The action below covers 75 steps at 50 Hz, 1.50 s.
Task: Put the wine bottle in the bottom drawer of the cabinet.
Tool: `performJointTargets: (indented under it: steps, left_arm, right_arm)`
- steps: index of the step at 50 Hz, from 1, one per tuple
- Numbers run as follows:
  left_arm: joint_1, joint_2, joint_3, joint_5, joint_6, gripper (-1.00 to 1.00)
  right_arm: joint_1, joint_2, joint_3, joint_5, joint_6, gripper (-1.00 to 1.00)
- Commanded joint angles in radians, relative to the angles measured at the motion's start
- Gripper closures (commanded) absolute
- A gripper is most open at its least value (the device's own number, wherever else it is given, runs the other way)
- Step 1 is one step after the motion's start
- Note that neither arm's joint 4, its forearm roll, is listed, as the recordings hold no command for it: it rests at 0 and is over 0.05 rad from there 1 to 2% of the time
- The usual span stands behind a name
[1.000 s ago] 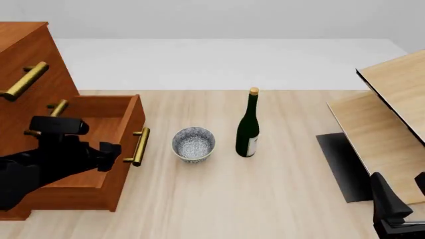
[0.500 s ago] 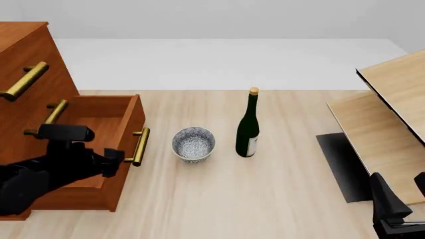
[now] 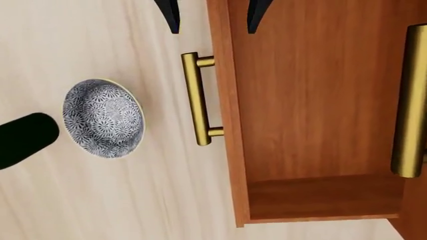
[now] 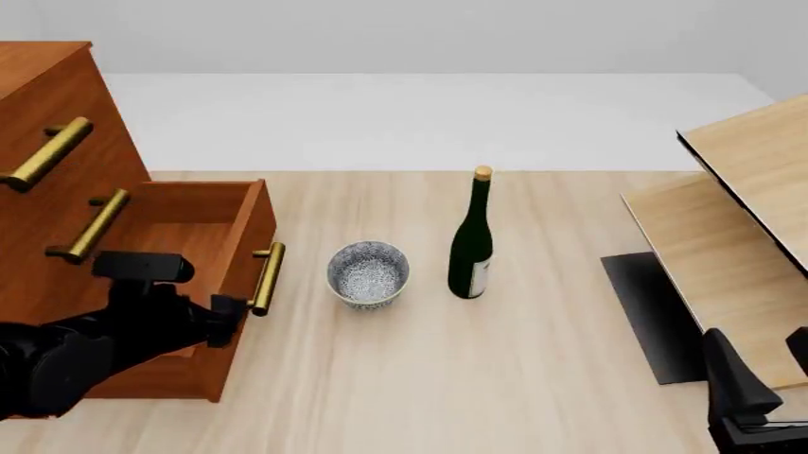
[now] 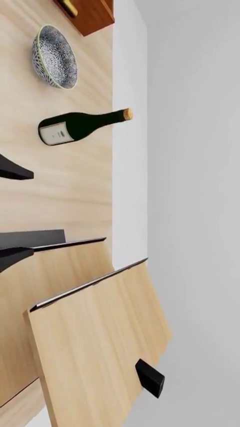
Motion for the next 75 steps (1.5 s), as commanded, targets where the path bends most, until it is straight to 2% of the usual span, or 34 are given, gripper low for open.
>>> performJointTargets:
  steps: [1,25,75]
  left_arm:
    - [-0.013,0.043,0.020,-0.049,-0.013,-1.00]
    - [-0.038,0.092,0.037,-0.103,-0.031,-1.00]
    - [-0.145,0.139,0.011,-0.122,-0.047,-1.00]
  right_arm:
    - [0.002,0.001,0.000,0.002,-0.001,-1.00]
    - [-0.001,0.001,0.000,0.003,0.003,-1.00]
    - [0.003,0.004,0.000,0.005,0.006,-1.00]
